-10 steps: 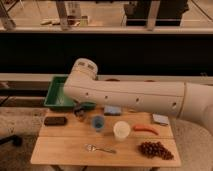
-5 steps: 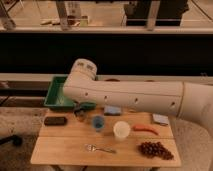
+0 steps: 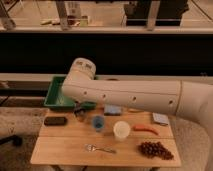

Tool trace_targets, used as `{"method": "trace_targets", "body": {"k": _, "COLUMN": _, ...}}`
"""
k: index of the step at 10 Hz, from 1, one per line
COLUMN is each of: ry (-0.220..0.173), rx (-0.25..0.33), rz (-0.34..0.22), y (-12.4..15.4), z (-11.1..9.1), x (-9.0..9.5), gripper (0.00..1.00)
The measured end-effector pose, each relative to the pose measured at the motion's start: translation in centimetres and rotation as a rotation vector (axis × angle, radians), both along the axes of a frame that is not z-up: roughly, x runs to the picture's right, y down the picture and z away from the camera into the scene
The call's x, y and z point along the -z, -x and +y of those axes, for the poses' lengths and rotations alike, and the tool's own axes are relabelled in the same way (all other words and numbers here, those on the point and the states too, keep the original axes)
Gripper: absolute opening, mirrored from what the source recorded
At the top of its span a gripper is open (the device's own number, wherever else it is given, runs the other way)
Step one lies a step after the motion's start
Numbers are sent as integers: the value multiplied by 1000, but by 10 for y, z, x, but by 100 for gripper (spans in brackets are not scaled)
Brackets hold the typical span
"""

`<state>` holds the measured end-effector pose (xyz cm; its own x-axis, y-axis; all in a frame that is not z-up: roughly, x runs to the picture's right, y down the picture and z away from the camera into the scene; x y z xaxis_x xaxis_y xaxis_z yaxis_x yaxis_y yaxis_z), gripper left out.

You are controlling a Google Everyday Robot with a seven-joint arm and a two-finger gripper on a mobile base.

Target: Place brush in metal cup

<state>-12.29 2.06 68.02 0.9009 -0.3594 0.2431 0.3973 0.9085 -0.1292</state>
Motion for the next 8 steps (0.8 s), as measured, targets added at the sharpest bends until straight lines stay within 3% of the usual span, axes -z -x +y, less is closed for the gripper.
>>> {"method": "trace_targets", "body": {"k": 5, "ry": 2, "rx": -15, "rz": 18, "y": -2, "z": -1, "x": -2, "gripper": 78}}
{"method": "trace_targets", "body": {"k": 8, "ry": 1, "rx": -15, "rz": 21, "y": -1, "z": -1, "x": -1, "gripper": 80}}
